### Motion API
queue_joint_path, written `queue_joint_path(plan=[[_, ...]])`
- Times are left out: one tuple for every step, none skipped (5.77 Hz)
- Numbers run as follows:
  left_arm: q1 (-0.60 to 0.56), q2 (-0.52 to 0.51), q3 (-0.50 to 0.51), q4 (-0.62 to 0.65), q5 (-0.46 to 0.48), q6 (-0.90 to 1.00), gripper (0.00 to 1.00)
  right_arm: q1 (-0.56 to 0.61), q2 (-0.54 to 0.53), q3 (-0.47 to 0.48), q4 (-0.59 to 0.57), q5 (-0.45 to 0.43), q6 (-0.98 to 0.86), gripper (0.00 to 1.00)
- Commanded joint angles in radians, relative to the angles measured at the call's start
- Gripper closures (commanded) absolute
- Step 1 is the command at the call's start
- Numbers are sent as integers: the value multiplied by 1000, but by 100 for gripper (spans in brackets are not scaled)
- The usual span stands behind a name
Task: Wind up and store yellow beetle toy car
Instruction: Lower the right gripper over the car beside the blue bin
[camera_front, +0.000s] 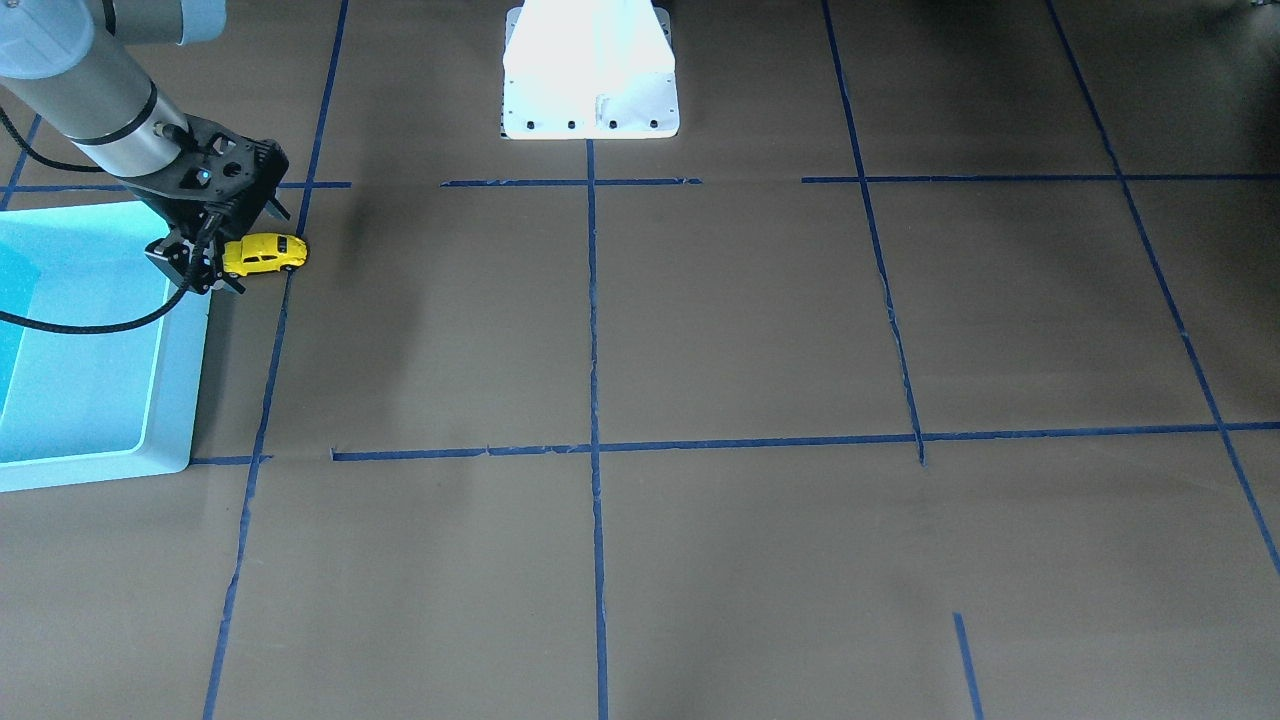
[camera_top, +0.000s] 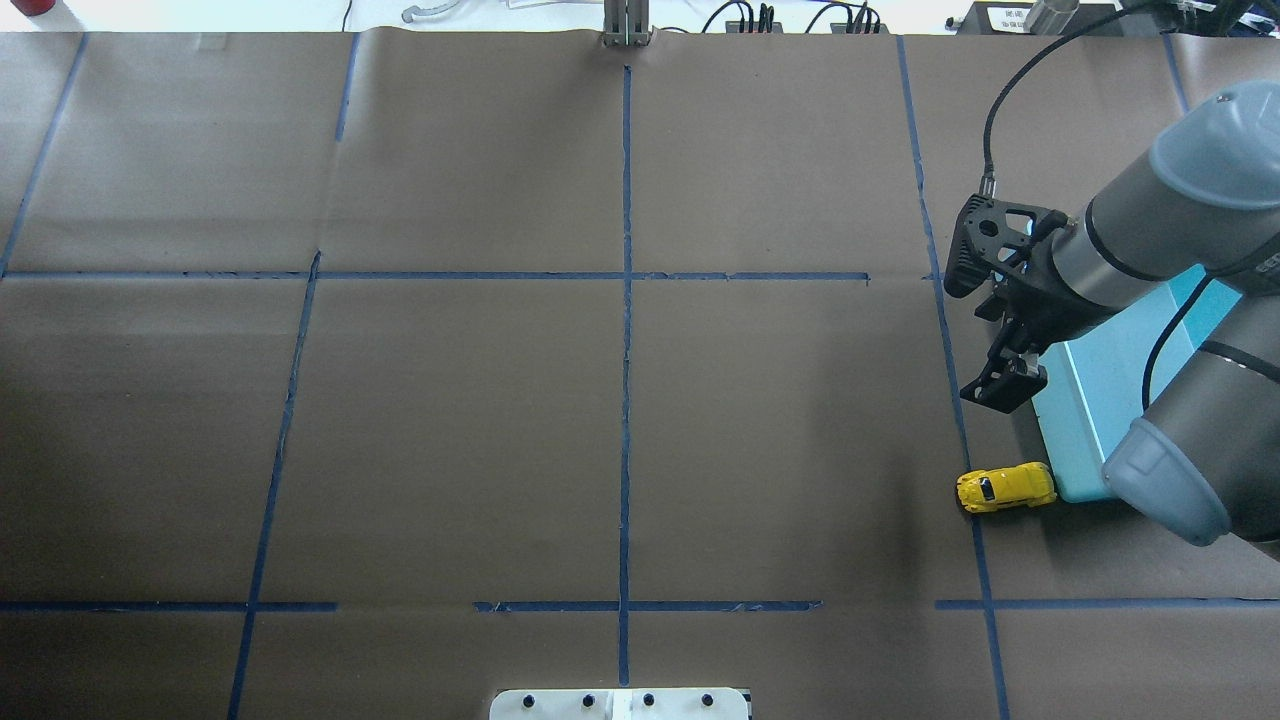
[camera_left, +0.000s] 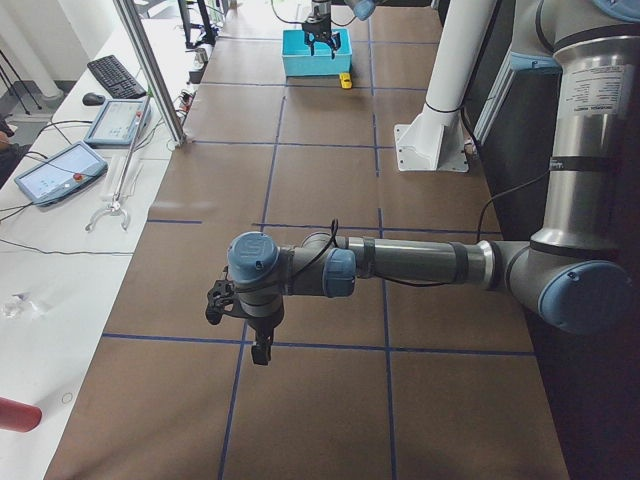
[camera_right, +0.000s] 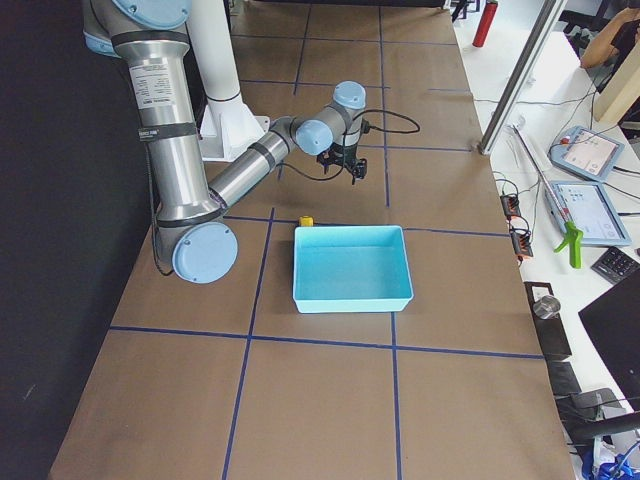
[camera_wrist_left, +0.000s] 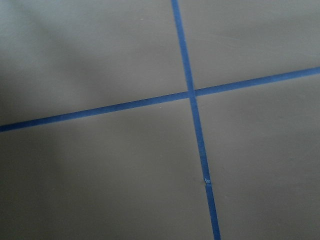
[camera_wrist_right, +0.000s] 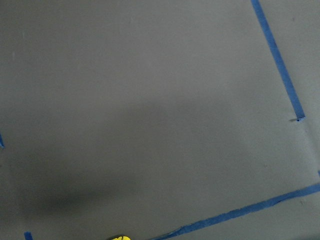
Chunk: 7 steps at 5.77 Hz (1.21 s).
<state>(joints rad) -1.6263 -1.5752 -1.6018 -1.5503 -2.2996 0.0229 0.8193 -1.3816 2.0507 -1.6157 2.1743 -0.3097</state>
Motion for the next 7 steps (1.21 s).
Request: queue_joint_path(plan=[[-18, 12, -10, -7, 0, -98, 0, -46, -32, -1, 23, -19, -134, 0], [-17, 12, -13, -10, 0, -97, 0, -83, -128, -1, 178, -66, -137, 0], [-17, 14, -14, -31, 0, -93, 0, -121, -225, -4, 320, -89, -121, 0], [-17, 14, -3, -40, 0, -90, 0, -135, -246, -4, 326, -91, -121, 0], [-17, 15, -6, -39, 0, -93, 0, -153, -255, -4, 327, -122, -126, 0], [-15, 14, -9, -39, 0, -95, 0, -195, -254, -4, 330, -164, -124, 0], [-15, 14, -1, -40, 0, -87, 0, -222, -257, -1, 330, -188, -124, 0]])
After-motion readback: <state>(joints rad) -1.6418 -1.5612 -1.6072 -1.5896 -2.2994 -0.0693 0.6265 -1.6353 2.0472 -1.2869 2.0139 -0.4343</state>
